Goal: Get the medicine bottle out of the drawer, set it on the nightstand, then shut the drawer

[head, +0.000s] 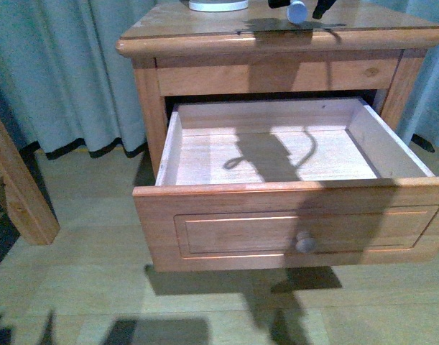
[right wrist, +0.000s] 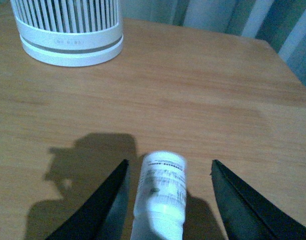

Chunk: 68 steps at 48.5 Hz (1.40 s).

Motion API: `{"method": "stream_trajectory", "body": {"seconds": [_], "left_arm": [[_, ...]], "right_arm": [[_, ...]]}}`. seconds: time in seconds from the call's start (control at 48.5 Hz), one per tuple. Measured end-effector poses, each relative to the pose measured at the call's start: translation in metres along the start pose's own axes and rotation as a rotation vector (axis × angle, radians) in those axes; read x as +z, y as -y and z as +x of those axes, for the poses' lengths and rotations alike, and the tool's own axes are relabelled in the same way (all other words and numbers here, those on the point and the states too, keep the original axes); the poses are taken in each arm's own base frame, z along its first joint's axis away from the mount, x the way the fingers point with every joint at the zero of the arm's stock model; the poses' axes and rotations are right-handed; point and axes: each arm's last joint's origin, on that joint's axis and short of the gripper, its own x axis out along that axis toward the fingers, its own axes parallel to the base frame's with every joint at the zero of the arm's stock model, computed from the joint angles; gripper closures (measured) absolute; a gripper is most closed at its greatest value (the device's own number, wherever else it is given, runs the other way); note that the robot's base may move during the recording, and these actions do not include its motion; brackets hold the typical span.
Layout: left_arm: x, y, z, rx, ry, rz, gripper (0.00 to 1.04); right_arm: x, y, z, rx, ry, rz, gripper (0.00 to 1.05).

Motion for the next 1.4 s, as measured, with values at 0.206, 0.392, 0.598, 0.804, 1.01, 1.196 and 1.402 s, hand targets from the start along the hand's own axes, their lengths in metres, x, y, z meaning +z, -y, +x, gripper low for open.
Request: {"method": "stream_trajectory", "body": {"seconds": [0.206, 0.392, 0.598, 0.804, 1.01, 1.196, 1.402], "left_arm": [[0.000, 0.000, 0.000, 0.000, 0.000, 0.000, 0.07], [0.000, 0.000, 0.000, 0.000, 0.000, 0.000, 0.07], [0.000, 0.000, 0.000, 0.000, 0.000, 0.000, 0.07], [0.000, 0.000, 0.000, 0.000, 0.000, 0.000, 0.07], [0.000, 0.000, 0.000, 0.000, 0.000, 0.000, 0.07], [0.000, 0.000, 0.000, 0.000, 0.000, 0.000, 0.07], [0.000, 0.000, 0.000, 0.000, 0.000, 0.000, 0.07]], "right_arm": [[0.010, -0.003, -0.036, 0.080, 0.112, 0.038, 0.14], [0.045, 0.011, -0.139, 0.191, 0.246, 0.107, 0.07], [0.001, 0.026, -0.228, 0.259, 0.204, 0.132, 0.28], [-0.116, 0.026, -0.259, 0.270, -0.071, 0.125, 0.59], [-0.212, 0.026, -0.269, 0.229, -0.298, 0.103, 0.91], [-0.243, 0.020, -0.223, 0.162, -0.320, 0.077, 1.02], [-0.256, 0.020, -0.159, 0.097, -0.312, -0.001, 1.02]]}}
